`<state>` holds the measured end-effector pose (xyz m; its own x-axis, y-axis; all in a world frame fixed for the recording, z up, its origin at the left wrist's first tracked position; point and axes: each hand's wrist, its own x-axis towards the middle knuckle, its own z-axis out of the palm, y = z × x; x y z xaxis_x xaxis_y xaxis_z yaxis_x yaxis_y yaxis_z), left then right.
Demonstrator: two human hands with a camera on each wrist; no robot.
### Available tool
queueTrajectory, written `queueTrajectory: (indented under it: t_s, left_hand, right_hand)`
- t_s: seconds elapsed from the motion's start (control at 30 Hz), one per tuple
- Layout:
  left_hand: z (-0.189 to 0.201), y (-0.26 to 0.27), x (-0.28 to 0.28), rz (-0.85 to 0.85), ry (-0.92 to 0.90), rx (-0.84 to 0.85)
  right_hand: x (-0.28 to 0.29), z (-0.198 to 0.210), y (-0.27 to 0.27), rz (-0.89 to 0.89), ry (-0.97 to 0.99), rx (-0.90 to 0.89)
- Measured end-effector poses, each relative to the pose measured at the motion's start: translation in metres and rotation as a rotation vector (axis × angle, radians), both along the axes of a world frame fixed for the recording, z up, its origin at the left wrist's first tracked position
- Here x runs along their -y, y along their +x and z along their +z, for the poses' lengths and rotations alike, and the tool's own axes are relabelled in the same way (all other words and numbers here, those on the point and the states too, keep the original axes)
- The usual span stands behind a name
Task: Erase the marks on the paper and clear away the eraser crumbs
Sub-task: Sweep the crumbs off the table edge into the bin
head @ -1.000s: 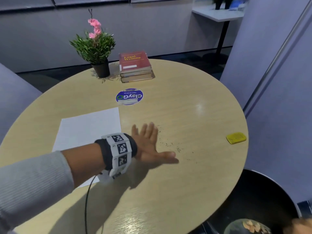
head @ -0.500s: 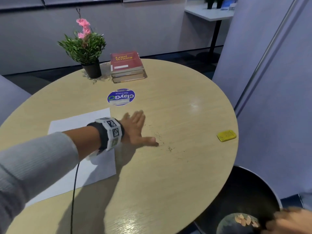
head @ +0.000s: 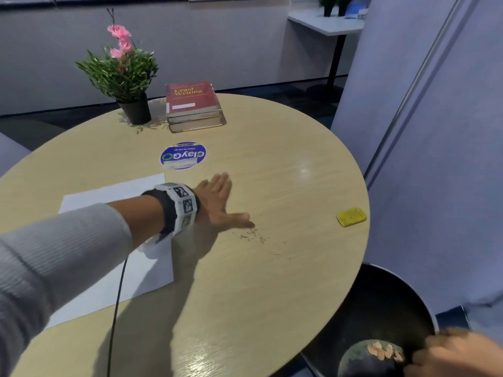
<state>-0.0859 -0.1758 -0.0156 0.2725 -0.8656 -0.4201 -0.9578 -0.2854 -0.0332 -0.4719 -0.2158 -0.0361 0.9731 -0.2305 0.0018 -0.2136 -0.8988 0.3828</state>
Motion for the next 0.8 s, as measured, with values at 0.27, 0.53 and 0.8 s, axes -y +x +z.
queueTrajectory:
  t_s: [0.27, 0.53, 0.8]
  left_hand:
    - [-0.001, -0.101, -0.022, -0.598, 0.195, -0.136]
    - [0.013, -0.005, 0.027, -0.14, 0.121, 0.061]
    - [-0.01, -0.11, -0.01, -0.54, 0.146, -0.111]
  right_hand:
    - [0.001, -0.021, -0.02, -0.198, 0.346, -0.123]
    - [-0.02, 0.005, -0.018, -0.207, 0.243, -0.137]
    - [-0.024, 0.015, -0.014, 0.03, 0.146, -0.044]
